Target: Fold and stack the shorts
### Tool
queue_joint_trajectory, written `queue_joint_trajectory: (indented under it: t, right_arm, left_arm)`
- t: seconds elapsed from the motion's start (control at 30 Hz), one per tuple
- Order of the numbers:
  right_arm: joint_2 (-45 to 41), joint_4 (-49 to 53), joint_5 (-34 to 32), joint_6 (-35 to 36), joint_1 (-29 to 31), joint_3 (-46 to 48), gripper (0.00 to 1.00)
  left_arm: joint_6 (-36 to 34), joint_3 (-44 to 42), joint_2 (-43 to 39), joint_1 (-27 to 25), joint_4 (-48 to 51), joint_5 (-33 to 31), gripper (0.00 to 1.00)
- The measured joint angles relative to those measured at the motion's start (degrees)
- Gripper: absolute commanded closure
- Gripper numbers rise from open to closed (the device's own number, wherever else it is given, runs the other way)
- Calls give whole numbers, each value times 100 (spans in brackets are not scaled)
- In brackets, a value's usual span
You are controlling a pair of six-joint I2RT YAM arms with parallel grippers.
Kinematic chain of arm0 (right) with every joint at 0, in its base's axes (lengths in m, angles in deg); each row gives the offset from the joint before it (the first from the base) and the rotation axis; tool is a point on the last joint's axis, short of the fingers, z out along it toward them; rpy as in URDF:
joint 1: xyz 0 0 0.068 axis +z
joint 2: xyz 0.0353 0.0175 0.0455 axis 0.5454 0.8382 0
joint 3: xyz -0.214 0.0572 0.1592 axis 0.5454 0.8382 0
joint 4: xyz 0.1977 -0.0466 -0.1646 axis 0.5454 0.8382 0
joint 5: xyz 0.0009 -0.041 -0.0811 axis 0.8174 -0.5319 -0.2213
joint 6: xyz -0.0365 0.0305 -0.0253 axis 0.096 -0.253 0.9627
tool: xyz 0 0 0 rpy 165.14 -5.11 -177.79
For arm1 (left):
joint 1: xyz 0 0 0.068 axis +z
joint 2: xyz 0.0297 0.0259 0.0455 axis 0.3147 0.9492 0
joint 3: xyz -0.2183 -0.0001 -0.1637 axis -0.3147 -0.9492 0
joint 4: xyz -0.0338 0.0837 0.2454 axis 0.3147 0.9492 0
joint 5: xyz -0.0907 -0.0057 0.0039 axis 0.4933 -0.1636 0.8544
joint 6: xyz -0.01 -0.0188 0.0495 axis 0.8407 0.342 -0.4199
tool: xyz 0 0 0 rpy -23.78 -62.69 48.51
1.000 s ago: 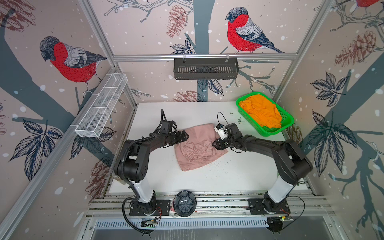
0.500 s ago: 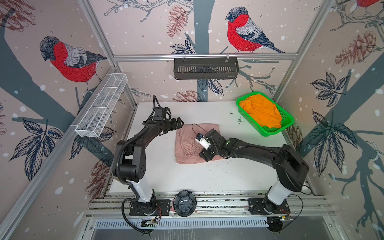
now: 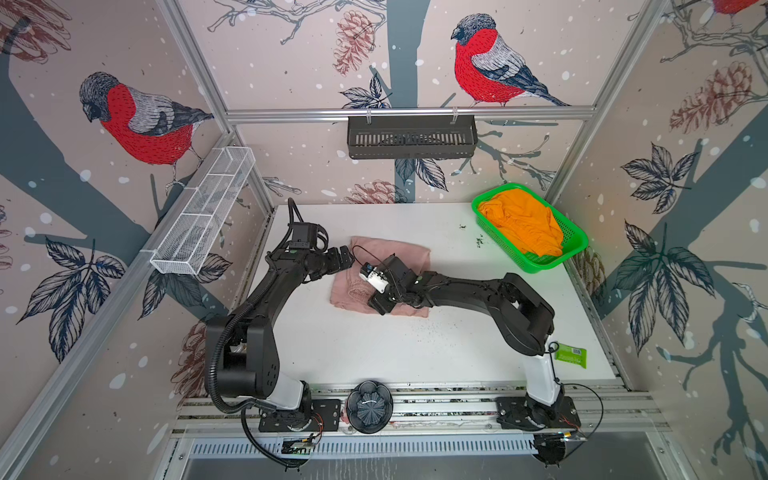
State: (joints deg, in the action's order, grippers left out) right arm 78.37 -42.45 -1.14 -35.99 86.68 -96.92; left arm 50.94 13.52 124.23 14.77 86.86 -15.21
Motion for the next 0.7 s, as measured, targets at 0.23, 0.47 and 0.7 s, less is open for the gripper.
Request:
queue_joint_trajectory:
  t: [0.23, 0.47, 0.7]
  right_arm:
    - [-2063, -415, 450, -579, -584, 1360, 20]
    - [-4524, -96, 297, -1211, -1674, 3473, 16]
    - [-6380, -26, 197, -1727, -2430, 4673, 11]
  left_arm:
    - [-138, 863, 39, -933, 595, -304, 3]
    - [227, 1054, 717, -1904, 640, -619, 3]
    - [649, 981, 1692, -2549, 562, -1115, 3]
